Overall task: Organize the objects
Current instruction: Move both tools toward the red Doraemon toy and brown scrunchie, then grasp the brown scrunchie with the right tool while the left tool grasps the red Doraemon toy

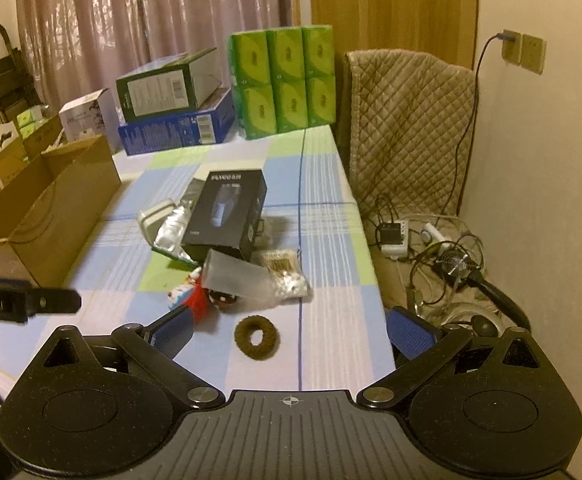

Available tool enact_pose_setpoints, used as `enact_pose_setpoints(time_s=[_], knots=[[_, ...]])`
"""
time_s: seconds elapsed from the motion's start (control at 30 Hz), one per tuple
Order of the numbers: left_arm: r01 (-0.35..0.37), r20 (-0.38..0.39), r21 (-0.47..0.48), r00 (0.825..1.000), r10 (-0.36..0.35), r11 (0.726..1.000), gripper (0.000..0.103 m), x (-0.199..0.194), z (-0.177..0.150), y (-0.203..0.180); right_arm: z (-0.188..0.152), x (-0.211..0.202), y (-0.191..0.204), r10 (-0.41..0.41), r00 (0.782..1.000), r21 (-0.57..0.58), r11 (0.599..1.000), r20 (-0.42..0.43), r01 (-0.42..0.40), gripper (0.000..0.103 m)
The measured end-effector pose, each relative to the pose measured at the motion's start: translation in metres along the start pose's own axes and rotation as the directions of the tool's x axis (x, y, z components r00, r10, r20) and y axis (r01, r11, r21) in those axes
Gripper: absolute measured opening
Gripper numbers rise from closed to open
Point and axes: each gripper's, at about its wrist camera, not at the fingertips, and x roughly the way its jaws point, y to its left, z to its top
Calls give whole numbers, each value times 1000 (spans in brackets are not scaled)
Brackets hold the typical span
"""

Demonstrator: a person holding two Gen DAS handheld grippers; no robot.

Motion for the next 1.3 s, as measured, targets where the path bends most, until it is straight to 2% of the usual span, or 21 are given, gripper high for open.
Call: enact_pose_setpoints(time_s=[0.37, 0.6, 0.7, 0.73, 0.8, 0.83, 1.0, 1.1, 1.17, 1.23, 1.3], knots=[[47, -79, 46, 996, -43, 998, 102, 62, 15, 2, -24, 76, 1, 88, 991, -80, 992, -97, -96, 75], [100, -123, 70, 988, -91, 993, 100, 92, 21, 3, -31, 129, 13, 112, 981, -140, 981, -160, -135, 58], [126, -137, 77, 984, -115, 989, 97, 102, 23, 1, -32, 143, 19, 105, 979, -172, 976, -176, -136, 48], [137, -143, 80, 982, -125, 987, 96, 105, 24, -1, -33, 145, 20, 99, 979, -188, 973, -180, -133, 41], [158, -149, 93, 978, -143, 983, 93, 110, 24, -5, -34, 146, 22, 89, 982, -217, 968, -166, -124, 21], [165, -152, 101, 977, -149, 981, 92, 113, 25, -7, -34, 145, 21, 84, 983, -213, 970, -164, -119, 17], [189, -160, 123, 973, -168, 974, 83, 126, 27, -19, -32, 138, 11, 75, 984, -164, 981, -161, -102, 16], [207, -174, 147, 968, -181, 967, 71, 131, 26, -27, -31, 130, 7, 62, 985, -141, 986, -160, -85, 16], [199, -179, 166, 969, -169, 966, 68, 135, 26, -31, -30, 127, 5, 54, 986, -132, 988, -156, -75, 16], [194, -185, 172, 969, -162, 966, 57, 139, 25, -33, -30, 123, 5, 48, 987, -128, 989, -154, -68, 16], [186, -183, 174, 971, -154, 967, 53, 141, 25, -32, -30, 122, 4, 47, 987, -126, 990, -154, -66, 16]])
